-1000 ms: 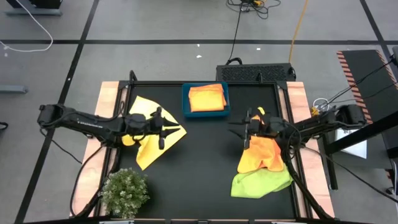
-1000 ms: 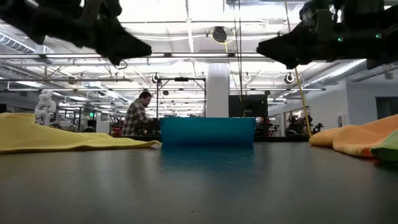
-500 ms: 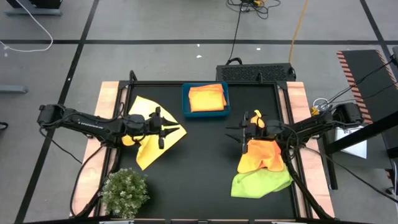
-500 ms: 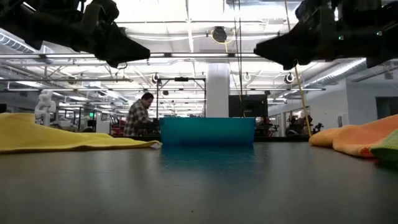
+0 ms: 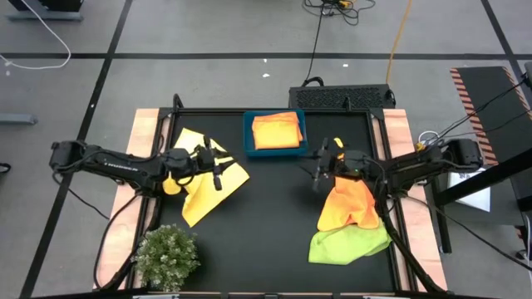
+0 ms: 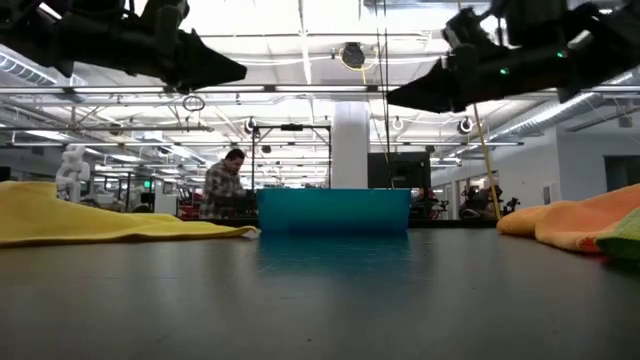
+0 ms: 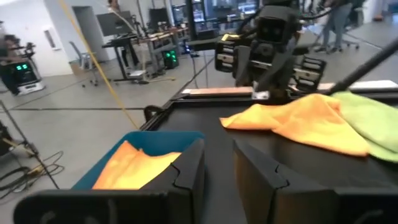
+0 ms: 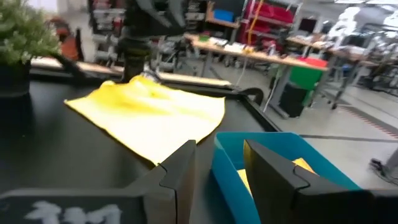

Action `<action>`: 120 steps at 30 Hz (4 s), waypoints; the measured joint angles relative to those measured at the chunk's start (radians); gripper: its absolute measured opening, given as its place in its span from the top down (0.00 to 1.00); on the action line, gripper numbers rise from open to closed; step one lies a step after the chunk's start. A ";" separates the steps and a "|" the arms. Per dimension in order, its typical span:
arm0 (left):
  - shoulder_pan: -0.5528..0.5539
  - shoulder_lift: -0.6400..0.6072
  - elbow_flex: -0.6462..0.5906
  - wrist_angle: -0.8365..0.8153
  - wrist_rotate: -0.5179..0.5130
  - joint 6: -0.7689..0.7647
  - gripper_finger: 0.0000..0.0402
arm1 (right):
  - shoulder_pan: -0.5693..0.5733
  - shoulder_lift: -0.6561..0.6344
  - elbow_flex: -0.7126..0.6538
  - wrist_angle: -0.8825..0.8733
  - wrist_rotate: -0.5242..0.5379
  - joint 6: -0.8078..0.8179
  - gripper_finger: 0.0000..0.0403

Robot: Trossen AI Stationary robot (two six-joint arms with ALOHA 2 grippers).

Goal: Fold microfiber towels
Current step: Fold the yellow microfiber towel

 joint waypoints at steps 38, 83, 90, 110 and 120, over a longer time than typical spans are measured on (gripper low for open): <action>-0.185 0.030 0.239 -0.747 -0.180 -0.446 0.78 | 0.099 0.000 0.187 -0.442 -0.067 0.086 0.69; -0.042 0.758 0.579 -0.979 -0.086 -0.530 0.43 | 0.256 -0.001 0.188 -0.559 -0.063 0.004 0.69; -0.027 0.789 0.581 -0.972 -0.054 -0.564 0.55 | 0.255 -0.001 0.188 -0.544 -0.064 0.010 0.69; -0.131 0.645 0.701 -0.954 -0.077 -0.390 0.99 | 0.276 0.028 0.188 -0.446 -0.067 0.002 0.68; -0.248 0.661 0.852 -0.948 -0.070 -0.290 1.00 | 0.276 0.230 0.188 -0.224 -0.064 -0.073 0.68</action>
